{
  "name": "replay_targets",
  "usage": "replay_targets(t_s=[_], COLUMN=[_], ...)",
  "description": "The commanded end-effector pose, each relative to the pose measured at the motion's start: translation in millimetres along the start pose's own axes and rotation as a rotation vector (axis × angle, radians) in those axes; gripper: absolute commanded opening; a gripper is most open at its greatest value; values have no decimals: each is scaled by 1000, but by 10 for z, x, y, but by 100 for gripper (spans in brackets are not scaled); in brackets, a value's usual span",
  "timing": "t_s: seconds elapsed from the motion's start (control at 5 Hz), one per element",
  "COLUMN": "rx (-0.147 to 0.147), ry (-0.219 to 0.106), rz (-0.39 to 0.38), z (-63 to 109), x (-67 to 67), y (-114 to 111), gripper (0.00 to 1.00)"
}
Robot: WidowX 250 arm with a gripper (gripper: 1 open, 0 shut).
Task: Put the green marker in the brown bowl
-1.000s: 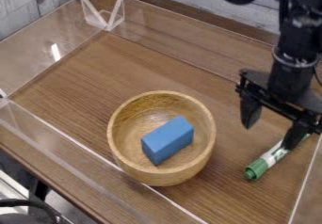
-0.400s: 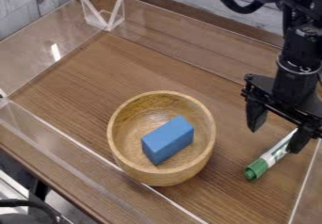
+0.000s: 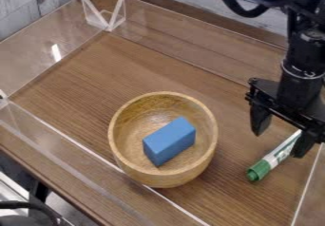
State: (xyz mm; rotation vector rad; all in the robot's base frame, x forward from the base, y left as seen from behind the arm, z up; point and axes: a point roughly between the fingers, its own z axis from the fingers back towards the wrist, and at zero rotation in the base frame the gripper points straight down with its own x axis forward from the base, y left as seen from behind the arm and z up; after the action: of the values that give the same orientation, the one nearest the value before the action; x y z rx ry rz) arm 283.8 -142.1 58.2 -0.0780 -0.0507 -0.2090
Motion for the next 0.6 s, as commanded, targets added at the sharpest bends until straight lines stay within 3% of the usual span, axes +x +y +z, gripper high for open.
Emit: replay_targets(t_s=[0.0,0.4], rx=[-6,-1], ry=[-40,-50], rz=[-20,-28], z=[94,99], x=[46,63], y=[-46,-36], gripper=[100,100])
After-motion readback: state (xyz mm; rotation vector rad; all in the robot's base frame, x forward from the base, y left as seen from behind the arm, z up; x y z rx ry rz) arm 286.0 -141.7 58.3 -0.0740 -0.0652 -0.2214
